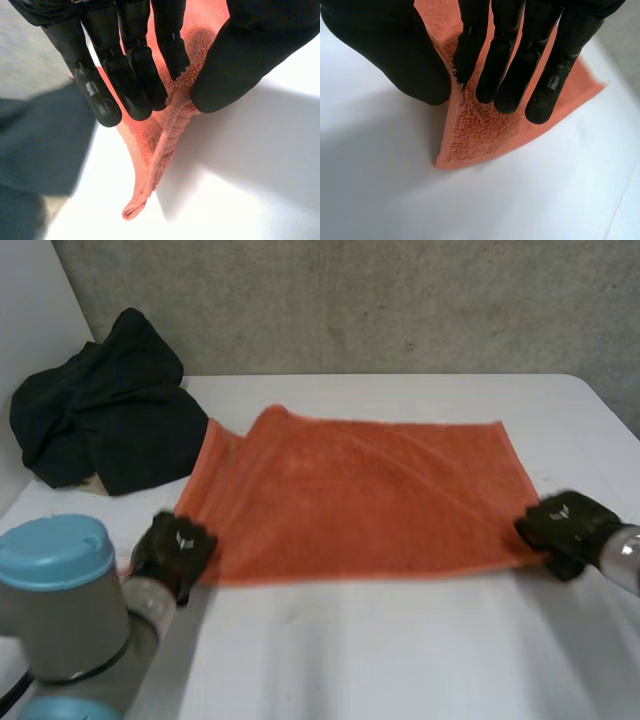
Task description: Fold the laundry.
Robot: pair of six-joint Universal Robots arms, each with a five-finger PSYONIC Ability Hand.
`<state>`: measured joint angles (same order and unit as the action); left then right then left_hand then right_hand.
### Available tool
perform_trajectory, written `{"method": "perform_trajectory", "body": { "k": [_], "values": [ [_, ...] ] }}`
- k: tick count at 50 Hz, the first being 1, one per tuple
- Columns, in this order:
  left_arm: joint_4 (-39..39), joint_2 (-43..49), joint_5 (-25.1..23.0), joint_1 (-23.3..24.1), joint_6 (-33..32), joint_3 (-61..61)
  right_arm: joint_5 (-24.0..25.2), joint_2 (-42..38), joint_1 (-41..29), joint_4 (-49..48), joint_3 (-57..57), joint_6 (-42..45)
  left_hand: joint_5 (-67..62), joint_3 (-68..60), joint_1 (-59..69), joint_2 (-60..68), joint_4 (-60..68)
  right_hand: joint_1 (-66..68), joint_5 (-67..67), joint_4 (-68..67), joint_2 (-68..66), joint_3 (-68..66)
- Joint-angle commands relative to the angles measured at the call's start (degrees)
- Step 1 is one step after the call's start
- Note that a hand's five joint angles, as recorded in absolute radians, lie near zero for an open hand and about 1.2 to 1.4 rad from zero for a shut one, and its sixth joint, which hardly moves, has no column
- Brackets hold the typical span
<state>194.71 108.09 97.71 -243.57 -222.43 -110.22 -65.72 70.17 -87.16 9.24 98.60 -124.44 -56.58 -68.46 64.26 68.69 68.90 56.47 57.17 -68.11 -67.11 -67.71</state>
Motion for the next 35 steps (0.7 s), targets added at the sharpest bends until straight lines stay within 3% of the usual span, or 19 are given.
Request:
{"method": "perform_trajectory", "body": {
  "k": [1,4,9,17,22,26,35],
  "values": [
    [-27.5,-13.9,1.0,2.2,0.2,-5.9,-0.9,10.1,10.3,25.4,0.8,13.7,-13.4,-11.5,15.7,11.3,11.1,23.5,12.8,-11.9,-12.9,-12.3],
    [-30.6,-16.4,1.0,4.2,-0.5,-5.1,-0.5,11.2,11.6,28.9,1.0,17.6,-13.4,-11.5,15.7,11.3,11.1,23.5,12.8,-11.9,-12.9,-12.3],
    [-25.7,-14.7,1.1,5.0,-0.5,0.3,0.1,10.4,11.2,26.0,0.4,17.7,-13.4,-11.5,15.7,11.3,11.1,23.5,12.8,-11.9,-12.9,-12.3],
    [-9.8,-0.3,2.4,3.4,-0.5,11.9,-2.0,0.9,4.4,5.6,-6.3,6.8,-13.4,-11.5,15.7,11.3,11.1,23.5,12.8,-11.9,-12.9,-12.3],
    [-2.8,8.7,5.0,3.3,-0.1,20.0,-6.1,-6.3,-2.6,-6.2,-13.7,4.1,-13.4,-11.5,15.7,11.3,11.1,23.5,12.8,-11.9,-12.9,-12.3],
    [0.6,13.4,7.3,3.4,-0.3,26.1,-9.1,-11.5,-5.1,-14.0,-18.7,3.9,-13.4,-11.5,15.7,11.3,11.1,23.5,12.8,-11.9,-12.9,-12.3],
    [3.0,24.4,8.0,3.0,-0.9,38.7,-10.7,-22.4,-7.7,-22.7,-29.6,4.1,-13.4,-11.5,15.7,11.3,11.1,23.5,12.8,-11.9,-12.9,-12.3]
  ]
}}
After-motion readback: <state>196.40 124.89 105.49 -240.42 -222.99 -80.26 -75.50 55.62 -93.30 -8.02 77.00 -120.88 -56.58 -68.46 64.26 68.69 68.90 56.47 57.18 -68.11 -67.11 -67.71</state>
